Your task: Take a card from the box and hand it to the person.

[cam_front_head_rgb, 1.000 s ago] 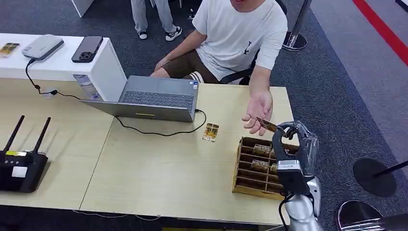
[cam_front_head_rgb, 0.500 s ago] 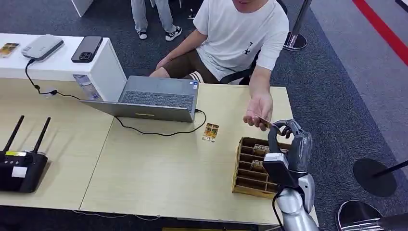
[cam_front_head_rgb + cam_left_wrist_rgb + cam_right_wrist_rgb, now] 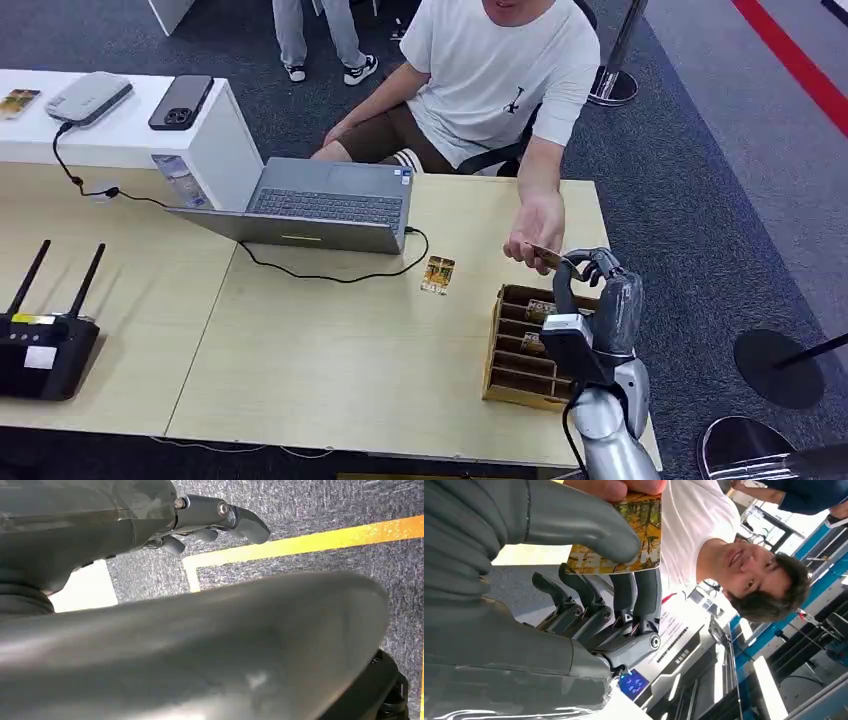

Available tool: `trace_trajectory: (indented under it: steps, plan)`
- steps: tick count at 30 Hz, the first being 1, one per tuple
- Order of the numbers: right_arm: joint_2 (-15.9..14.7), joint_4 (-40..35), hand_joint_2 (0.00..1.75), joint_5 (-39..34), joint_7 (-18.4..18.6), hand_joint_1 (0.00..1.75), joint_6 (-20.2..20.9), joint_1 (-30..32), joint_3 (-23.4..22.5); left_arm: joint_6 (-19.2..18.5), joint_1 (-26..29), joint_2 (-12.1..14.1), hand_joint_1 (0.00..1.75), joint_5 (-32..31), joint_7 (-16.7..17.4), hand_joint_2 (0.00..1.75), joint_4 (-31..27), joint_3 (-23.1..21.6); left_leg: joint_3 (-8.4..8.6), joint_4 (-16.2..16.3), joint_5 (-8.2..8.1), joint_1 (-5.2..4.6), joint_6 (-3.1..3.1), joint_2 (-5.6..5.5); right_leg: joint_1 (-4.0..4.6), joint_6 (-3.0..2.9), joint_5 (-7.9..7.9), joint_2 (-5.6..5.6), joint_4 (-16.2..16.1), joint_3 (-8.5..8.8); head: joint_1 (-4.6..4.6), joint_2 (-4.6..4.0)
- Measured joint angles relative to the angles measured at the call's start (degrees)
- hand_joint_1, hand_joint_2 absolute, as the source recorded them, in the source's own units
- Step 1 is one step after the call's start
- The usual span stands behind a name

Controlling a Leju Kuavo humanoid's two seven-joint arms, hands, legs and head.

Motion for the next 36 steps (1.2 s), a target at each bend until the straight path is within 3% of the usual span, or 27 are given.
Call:
trace_trajectory:
  steps: [13,14,17,18,36]
  plan:
    - [0.0,1.0,1.75,0.0,0.0,1.62,0.0,-0.3,0.0,0.0,0.0,0.0,0.0,0.0,0.0,0.0,0.0,0.0,0.01,0.0,0.0,0.0,0.0,0.0,0.0,0.0,0.0,0.0,0.0,0.0,0.0,0.0]
    - [0.0,1.1,1.75,0.0,0.0,0.03,0.0,-0.3,0.0,0.0,0.0,0.0,0.0,0.0,0.0,1.75,0.0,0.0,0.01,0.0,0.0,0.0,0.0,0.0,0.0,0.0,0.0,0.0,0.0,0.0,0.0,0.0]
    - [0.0,1.2,1.75,0.0,0.1,0.0,0.0,-0.4,0.0,0.1,0.0,0.0,0.0,0.0,0.0,1.75,0.0,0.0,0.0,0.0,0.0,0.0,0.0,0.0,0.0,0.0,0.0,0.0,0.0,0.0,0.0,0.0]
    - [0.0,1.4,1.75,-0.1,0.2,0.0,0.0,-0.4,0.0,0.2,0.0,0.0,0.0,0.0,0.0,0.0,0.0,0.0,0.0,0.0,0.0,0.0,0.0,0.0,0.0,0.0,0.0,0.0,0.0,0.0,0.0,0.0]
    - [0.0,2.0,1.75,-1.3,0.9,0.0,-0.1,-0.4,0.0,0.2,0.0,0.0,0.0,0.1,-0.1,0.0,0.0,-0.3,0.0,0.0,0.0,0.0,0.0,0.0,0.0,0.0,0.0,0.0,0.0,0.0,0.0,0.0]
